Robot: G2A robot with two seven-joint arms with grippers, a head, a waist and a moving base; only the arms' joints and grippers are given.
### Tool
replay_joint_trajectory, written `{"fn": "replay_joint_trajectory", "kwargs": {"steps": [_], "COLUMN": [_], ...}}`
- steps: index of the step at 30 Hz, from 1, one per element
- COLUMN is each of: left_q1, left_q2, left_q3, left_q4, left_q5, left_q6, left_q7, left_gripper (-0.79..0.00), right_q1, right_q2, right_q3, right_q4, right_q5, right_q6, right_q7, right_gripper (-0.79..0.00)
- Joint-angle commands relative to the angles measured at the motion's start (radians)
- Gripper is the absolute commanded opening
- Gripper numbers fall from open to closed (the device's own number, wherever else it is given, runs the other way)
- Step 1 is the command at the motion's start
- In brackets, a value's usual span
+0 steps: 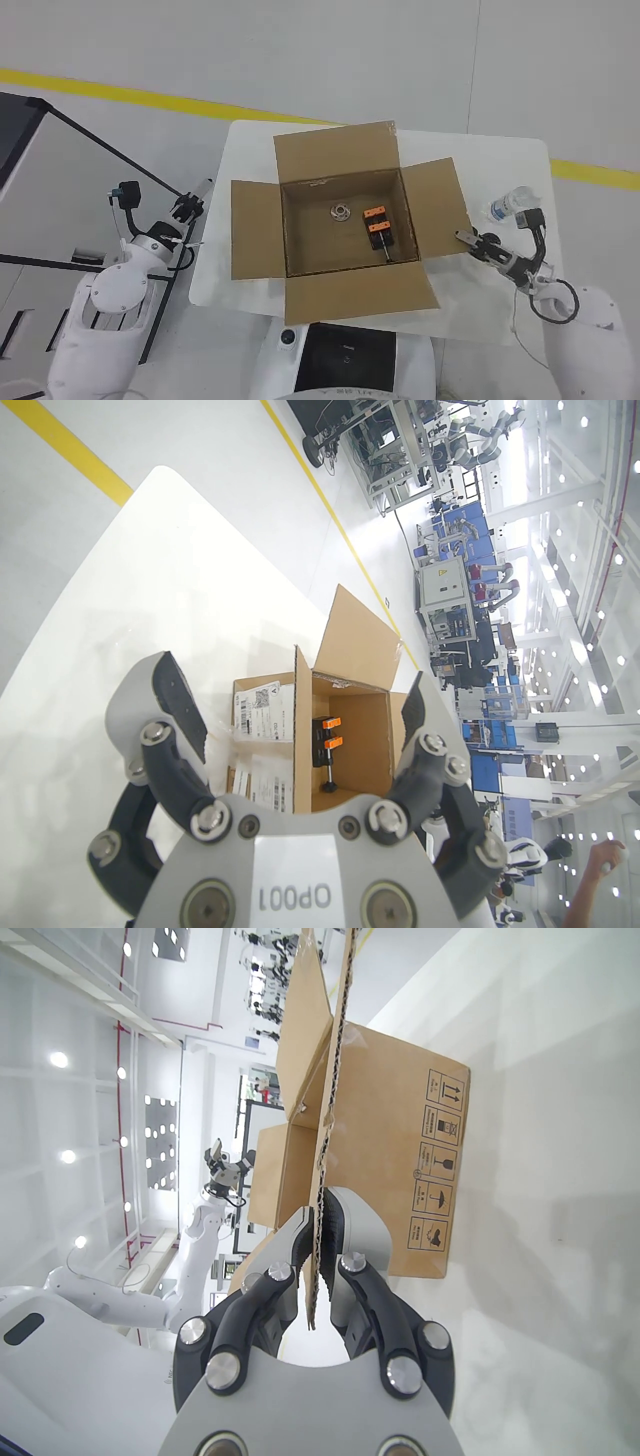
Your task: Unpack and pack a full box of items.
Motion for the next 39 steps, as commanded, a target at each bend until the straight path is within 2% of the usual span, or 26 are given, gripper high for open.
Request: {"fn": "replay_joint_trajectory", "kwargs": {"steps": [1,10,15,16,17,19,24,25,28,34,35,36,39], "left_q1": [-0.002,-0.017,-0.024,-0.025,-0.025,-0.025,-0.027,-0.027,-0.027,-0.025,-0.025,-0.025,-0.025], "left_q2": [0.000,-0.002,-0.003,-0.003,-0.003,-0.004,-0.005,-0.006,-0.007,-0.008,-0.008,-0.008,-0.008], "left_q3": [0.001,0.023,0.028,0.027,0.028,0.027,0.024,0.024,0.024,0.028,0.026,0.026,0.025], "left_q4": [0.004,0.006,0.005,0.007,0.007,0.009,0.006,0.008,0.010,0.004,0.005,0.005,0.000], "left_q5": [0.002,0.009,0.014,0.014,0.014,0.013,0.011,0.010,0.009,0.005,0.005,0.004,0.006], "left_q6": [-0.002,-0.003,0.001,0.000,0.000,0.000,-0.003,-0.002,-0.004,-0.007,-0.007,-0.009,-0.008], "left_q7": [0.001,-0.008,-0.010,-0.011,-0.011,-0.010,0.008,0.011,0.015,0.013,0.013,0.011,0.007], "left_gripper": [0.000,0.000,0.000,0.000,0.000,0.000,0.000,0.000,0.000,0.000,0.000,0.000,0.000], "right_q1": [-0.018,-0.104,-0.117,-0.116,-0.115,-0.115,-0.107,-0.102,-0.094,-0.100,-0.103,-0.107,-0.129], "right_q2": [0.005,0.029,0.043,0.046,0.050,0.055,0.069,0.071,0.078,0.097,0.100,0.104,0.115], "right_q3": [0.007,-0.009,-0.026,-0.029,-0.031,-0.040,-0.071,-0.082,-0.105,-0.116,-0.119,-0.116,-0.096], "right_q4": [-0.002,-0.056,-0.064,-0.064,-0.066,-0.070,-0.084,-0.091,-0.097,-0.100,-0.105,-0.106,-0.117], "right_q5": [0.026,0.037,0.023,0.021,0.014,0.008,0.001,0.004,0.009,0.011,0.005,-0.001,0.002], "right_q6": [-0.008,-0.031,-0.028,-0.028,-0.027,-0.025,-0.012,-0.010,-0.007,-0.011,-0.010,-0.012,-0.019], "right_q7": [-0.008,-0.031,-0.029,-0.028,-0.028,-0.025,-0.012,-0.010,-0.007,-0.011,-0.010,-0.012,-0.019], "right_gripper": [-0.785,-0.785,-0.785,-0.634,-0.566,-0.520,-0.603,-0.643,-0.650,-0.465,-0.376,0.000,0.000]}}
